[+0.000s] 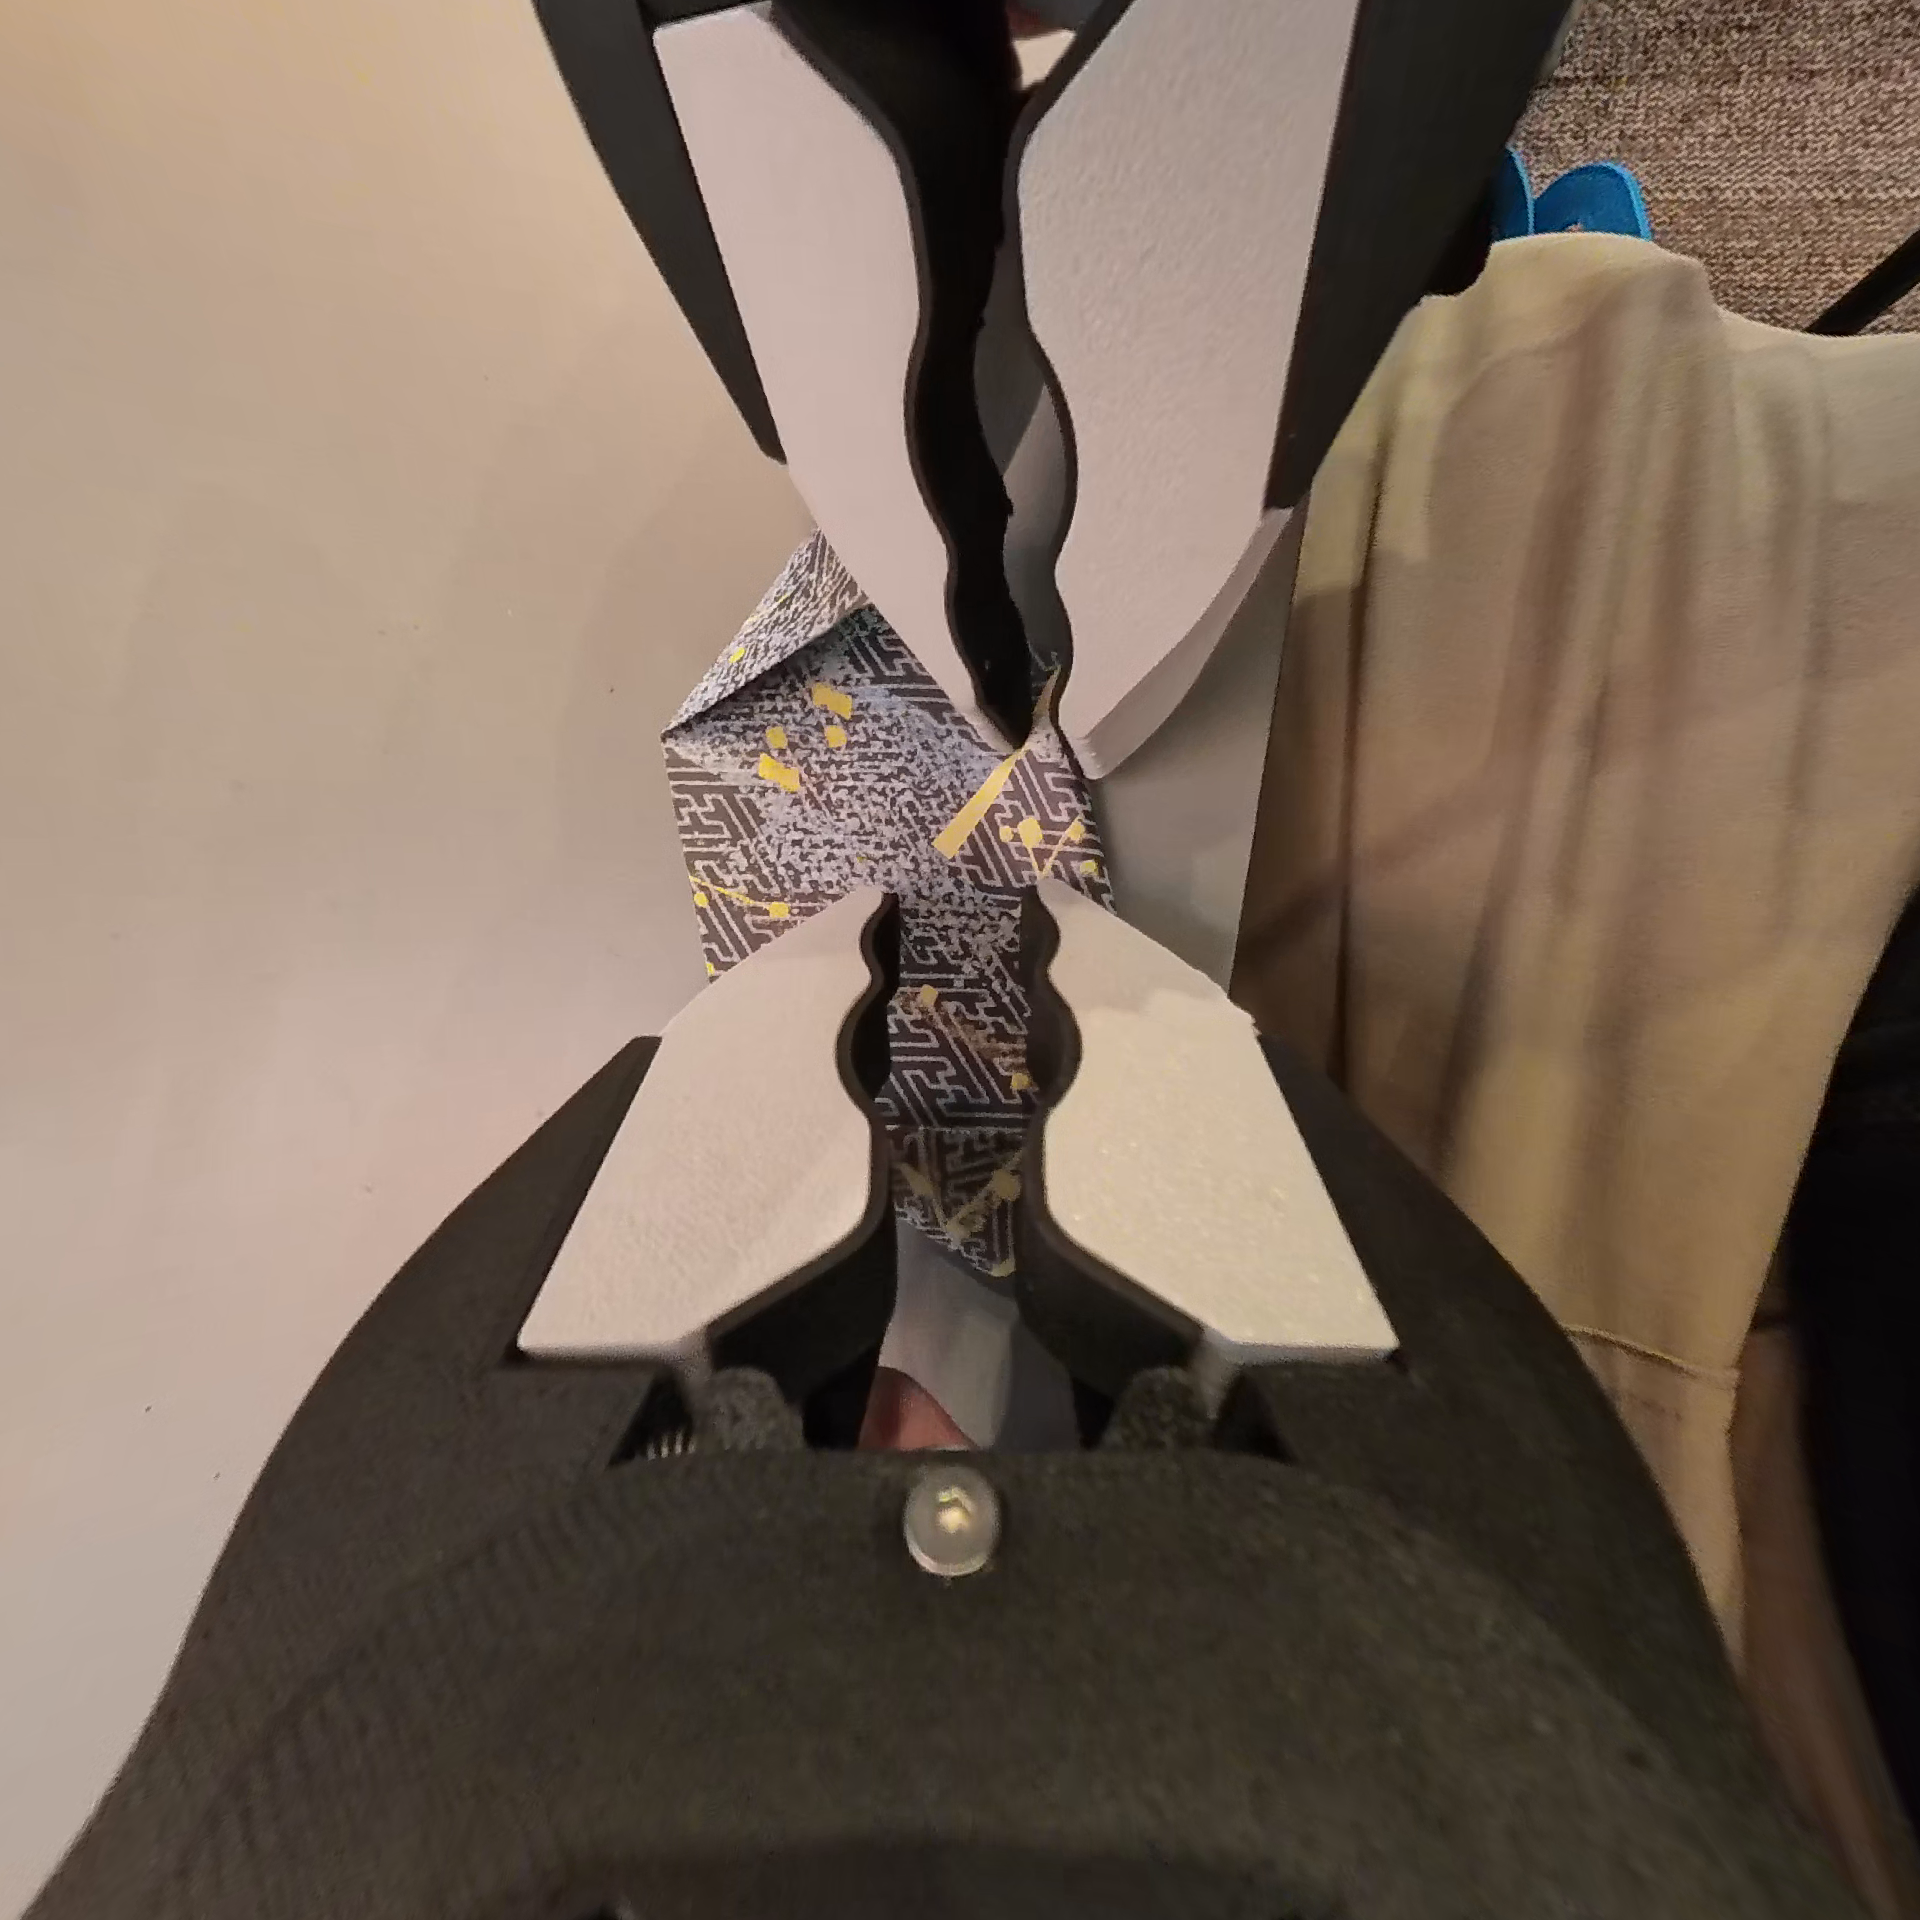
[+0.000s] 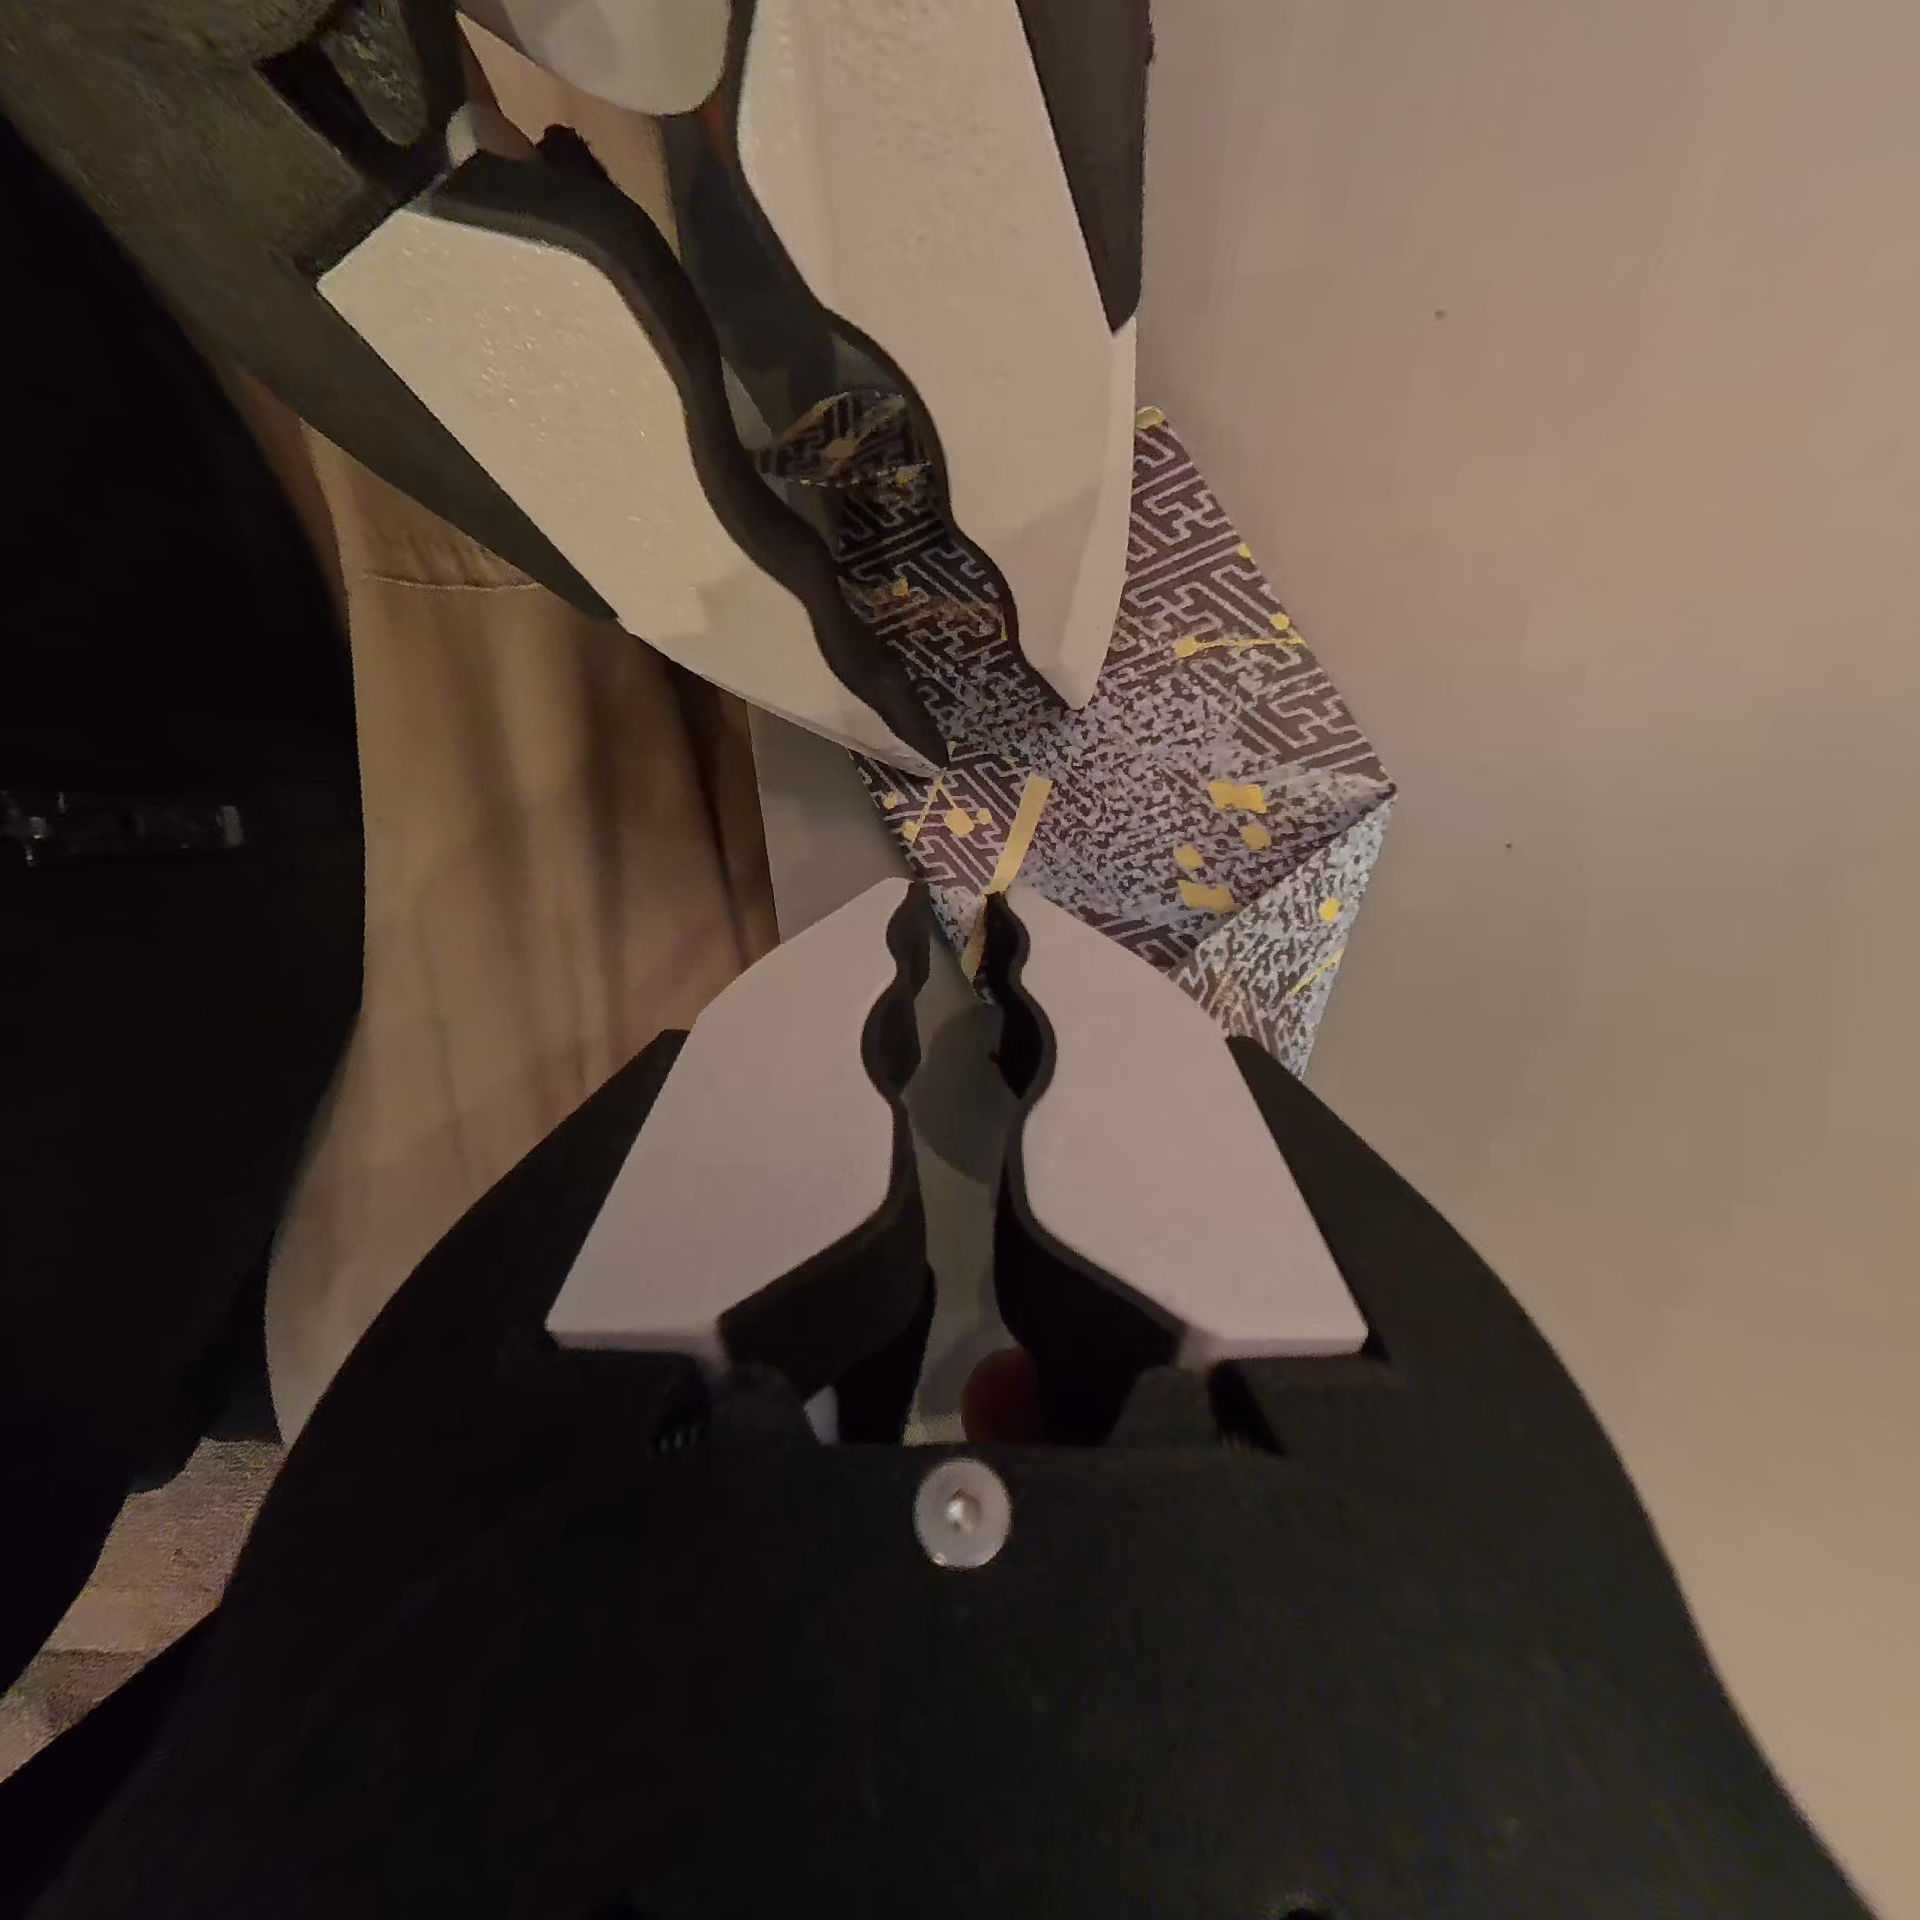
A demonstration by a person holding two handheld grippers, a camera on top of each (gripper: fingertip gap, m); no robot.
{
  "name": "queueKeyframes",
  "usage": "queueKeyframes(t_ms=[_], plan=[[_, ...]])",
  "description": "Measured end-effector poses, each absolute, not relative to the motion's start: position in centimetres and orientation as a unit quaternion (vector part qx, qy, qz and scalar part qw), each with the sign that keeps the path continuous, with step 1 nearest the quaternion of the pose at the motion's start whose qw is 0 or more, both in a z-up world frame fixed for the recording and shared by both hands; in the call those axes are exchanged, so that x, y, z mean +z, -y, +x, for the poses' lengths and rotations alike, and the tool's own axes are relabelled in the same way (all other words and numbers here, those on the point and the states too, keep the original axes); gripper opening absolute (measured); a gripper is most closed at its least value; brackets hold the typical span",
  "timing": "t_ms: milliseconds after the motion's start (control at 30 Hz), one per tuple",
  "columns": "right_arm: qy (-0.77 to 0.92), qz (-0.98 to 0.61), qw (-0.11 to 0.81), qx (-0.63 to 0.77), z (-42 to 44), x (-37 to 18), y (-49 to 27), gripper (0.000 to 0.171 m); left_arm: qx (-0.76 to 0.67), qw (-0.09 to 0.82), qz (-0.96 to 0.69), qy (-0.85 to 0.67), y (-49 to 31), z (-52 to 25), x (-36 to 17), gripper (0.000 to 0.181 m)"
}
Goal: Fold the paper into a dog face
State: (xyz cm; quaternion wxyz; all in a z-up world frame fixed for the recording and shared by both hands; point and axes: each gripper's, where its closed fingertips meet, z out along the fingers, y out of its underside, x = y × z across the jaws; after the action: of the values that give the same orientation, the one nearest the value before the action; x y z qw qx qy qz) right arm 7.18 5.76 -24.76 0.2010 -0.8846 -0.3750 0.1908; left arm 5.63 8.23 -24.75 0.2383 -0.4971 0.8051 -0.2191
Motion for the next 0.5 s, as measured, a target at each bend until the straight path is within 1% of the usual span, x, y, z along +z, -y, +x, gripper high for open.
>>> queueKeyframes(t_ms=[100, 167, 500], plan=[[0.37, -0.885, 0.2, 0.199, 7.08, -24.71, -5.75, 0.012, -0.222, 0.231, -0.496, -0.807, -8.1, 5.52, -24.75, 0.021], [0.364, -0.887, 0.2, 0.202, 7.05, -24.65, -5.87, 0.017, -0.222, 0.228, -0.496, -0.808, -8.07, 5.49, -24.78, 0.021], [0.359, -0.887, 0.196, 0.215, 6.92, -24.69, -5.72, 0.009, -0.225, 0.218, -0.495, -0.81, -7.96, 5.39, -24.78, 0.023]])
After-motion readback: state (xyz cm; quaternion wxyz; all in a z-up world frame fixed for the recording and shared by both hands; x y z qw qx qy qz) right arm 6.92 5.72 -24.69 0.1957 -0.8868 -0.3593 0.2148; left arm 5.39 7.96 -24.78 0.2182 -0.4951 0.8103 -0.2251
